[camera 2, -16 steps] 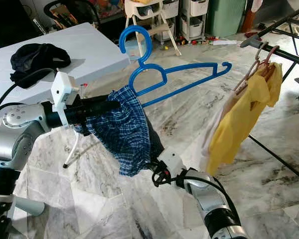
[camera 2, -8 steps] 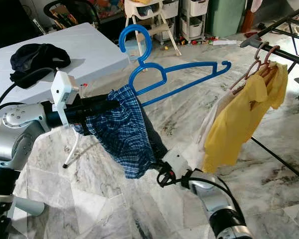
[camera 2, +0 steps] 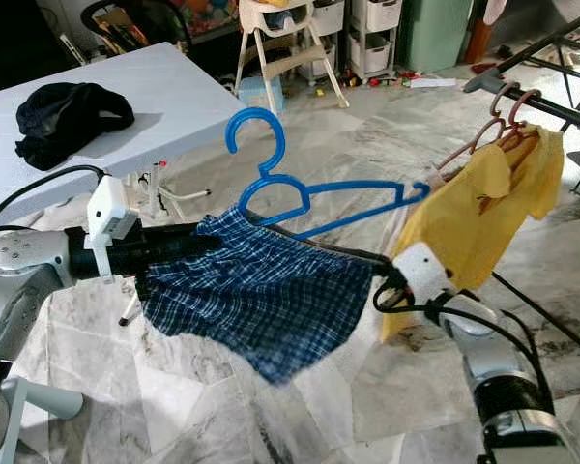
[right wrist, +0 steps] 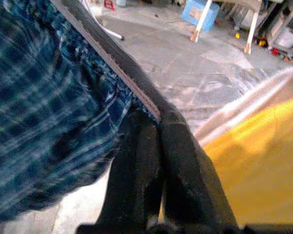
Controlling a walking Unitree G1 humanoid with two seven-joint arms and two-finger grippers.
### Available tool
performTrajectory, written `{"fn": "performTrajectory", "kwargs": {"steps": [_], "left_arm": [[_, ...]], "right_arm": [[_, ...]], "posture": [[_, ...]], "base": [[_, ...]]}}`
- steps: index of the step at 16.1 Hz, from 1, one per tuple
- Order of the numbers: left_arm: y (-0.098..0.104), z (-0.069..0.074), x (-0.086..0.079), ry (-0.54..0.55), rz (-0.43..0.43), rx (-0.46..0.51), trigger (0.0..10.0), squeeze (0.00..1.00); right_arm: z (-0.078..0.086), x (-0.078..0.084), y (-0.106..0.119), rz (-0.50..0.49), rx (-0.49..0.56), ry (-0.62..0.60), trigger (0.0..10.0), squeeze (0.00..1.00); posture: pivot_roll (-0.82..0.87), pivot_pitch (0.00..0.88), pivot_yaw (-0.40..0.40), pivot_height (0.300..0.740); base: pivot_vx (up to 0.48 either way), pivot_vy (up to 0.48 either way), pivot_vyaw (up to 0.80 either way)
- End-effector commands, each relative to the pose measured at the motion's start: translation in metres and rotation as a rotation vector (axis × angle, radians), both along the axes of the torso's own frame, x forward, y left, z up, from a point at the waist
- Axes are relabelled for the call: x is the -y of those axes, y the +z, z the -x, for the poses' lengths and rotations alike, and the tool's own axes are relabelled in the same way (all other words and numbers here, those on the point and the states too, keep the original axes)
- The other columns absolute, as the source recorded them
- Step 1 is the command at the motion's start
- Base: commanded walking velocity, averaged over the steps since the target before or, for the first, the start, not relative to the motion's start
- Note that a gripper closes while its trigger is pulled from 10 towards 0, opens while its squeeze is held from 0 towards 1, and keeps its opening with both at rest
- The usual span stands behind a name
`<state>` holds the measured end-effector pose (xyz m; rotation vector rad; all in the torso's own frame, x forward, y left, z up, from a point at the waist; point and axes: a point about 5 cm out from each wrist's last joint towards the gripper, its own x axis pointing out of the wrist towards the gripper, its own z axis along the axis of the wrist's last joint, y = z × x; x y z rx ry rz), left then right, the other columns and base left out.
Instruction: Hang hanger
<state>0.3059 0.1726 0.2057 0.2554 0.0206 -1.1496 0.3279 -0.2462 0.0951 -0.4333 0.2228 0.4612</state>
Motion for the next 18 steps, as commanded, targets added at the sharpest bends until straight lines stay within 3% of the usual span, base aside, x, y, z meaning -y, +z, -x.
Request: {"fn": "performTrajectory", "kwargs": {"steps": [1,3,7,10,15,18], "left_arm": [[0.003,0.004,-0.009,0.013,-0.011,0.013,0.0,0.0],[0.0,0.004,-0.012,0.02,-0.028,0.006,0.0,0.0],[-0.008,0.004,-0.021,0.046,-0.084,0.0,0.0,0.0],[-0.012,-0.003,-0.019,0.113,-0.069,0.044,0.0,0.0],[-0.016,-0.009,-0.017,0.179,-0.026,0.08,0.0,0.0],[-0.023,-0.006,-0.021,0.175,-0.049,0.063,0.0,0.0]], "right_arm": [[-0.007,0.014,0.018,0.016,0.056,-0.055,0.0,0.0],[-0.009,0.016,0.025,0.023,0.074,-0.035,0.0,0.0],[-0.006,0.011,0.036,0.09,0.087,0.137,0.0,0.0],[-0.004,0.0,0.046,0.052,0.099,0.233,0.0,0.0],[0.001,-0.011,0.044,0.027,0.09,0.304,0.0,0.0],[-0.002,-0.014,0.05,0.03,0.12,0.298,0.0,0.0]], "posture": [[-0.07,0.067,0.081,0.74],[-0.07,0.069,0.075,0.74],[-0.07,0.073,0.065,0.74],[-0.09,0.069,0.048,0.74],[-0.11,0.07,0.018,0.74],[-0.11,0.072,0.012,0.74]], "base": [[0.0,0.0,0.0],[0.0,0.0,0.0],[0.0,0.0,0.0],[0.0,0.0,0.0],[0.0,0.0,0.0],[0.0,0.0,0.0]]}}
